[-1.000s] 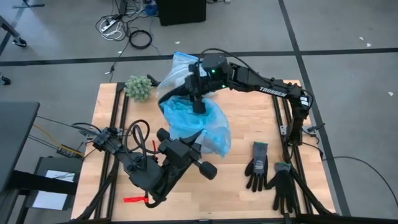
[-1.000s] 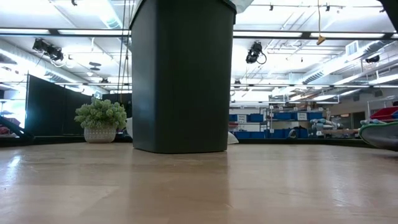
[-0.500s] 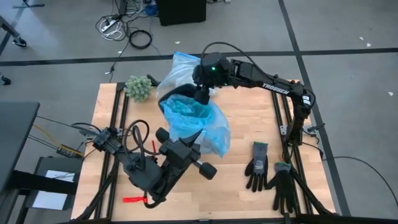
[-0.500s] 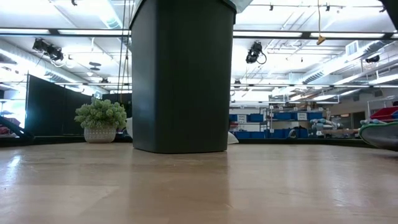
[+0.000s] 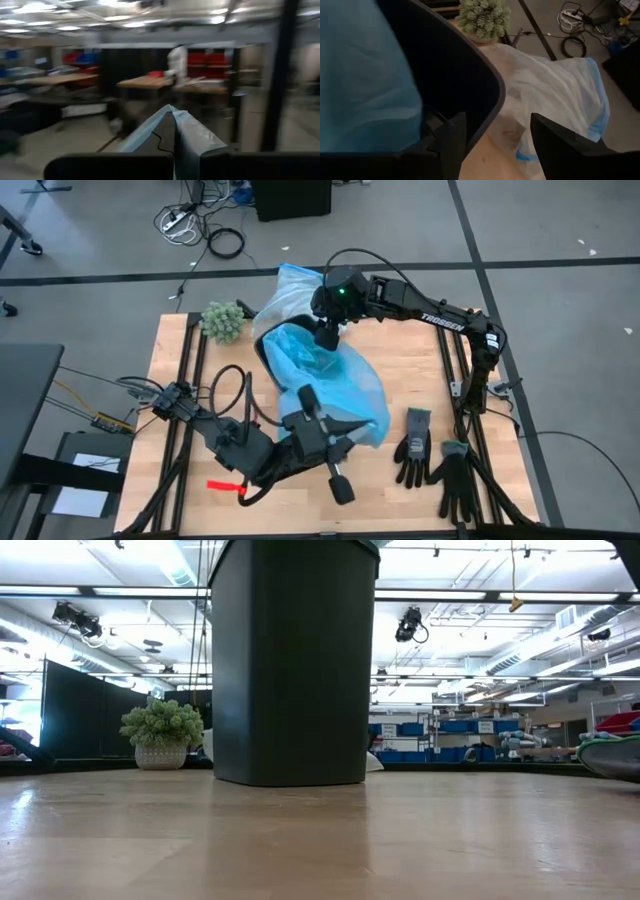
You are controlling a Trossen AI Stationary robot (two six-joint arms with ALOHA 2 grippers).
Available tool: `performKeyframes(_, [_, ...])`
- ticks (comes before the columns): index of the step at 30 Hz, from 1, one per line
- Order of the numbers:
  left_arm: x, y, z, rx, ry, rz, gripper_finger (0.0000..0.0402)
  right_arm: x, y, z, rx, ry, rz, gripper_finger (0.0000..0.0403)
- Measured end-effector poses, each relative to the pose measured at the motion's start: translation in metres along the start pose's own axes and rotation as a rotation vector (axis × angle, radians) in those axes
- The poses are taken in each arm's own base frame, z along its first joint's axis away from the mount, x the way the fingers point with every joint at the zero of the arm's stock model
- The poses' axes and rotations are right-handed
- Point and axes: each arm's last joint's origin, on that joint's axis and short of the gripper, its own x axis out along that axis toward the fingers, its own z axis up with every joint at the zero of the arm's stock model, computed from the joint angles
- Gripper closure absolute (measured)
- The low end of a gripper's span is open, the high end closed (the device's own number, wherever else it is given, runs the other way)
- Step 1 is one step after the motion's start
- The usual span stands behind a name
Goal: Place trash/remove bag and relplace
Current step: Insert the new blue trash bag into the trash bin
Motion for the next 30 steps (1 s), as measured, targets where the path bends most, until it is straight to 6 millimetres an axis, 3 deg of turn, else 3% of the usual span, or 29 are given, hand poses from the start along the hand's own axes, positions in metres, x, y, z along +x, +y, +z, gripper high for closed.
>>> performKeyframes(5, [-0.001,-0.006,0.002,-0.031,-0.040,-0.206,0.0390,0.000,0.001,0.001,0.041,-0.010,-0.009,0.0203])
performKeyframes(9, [-0.001,-0.006,-0.002,0.012,-0.007,-0.198,0.0390,0.000,0.000,0.005,0.055,-0.047,-0.057,0.0205])
performKeyframes(12, [0.000,-0.003,-0.008,0.054,0.047,-0.091,0.0390,-0.001,-0.002,0.008,0.040,-0.071,-0.075,0.0205])
performKeyframes(16, [-0.001,0.004,-0.016,0.112,0.128,0.176,0.0390,-0.008,-0.008,0.011,0.008,-0.099,-0.137,0.0205])
performKeyframes(22, [0.000,0.017,-0.018,0.233,0.191,0.505,0.0390,-0.041,-0.031,0.021,0.003,-0.178,-0.335,0.0205])
performKeyframes(30, [0.025,0.049,-0.022,0.461,0.295,0.733,0.0390,-0.115,-0.052,0.024,0.045,-0.280,-0.381,0.0205])
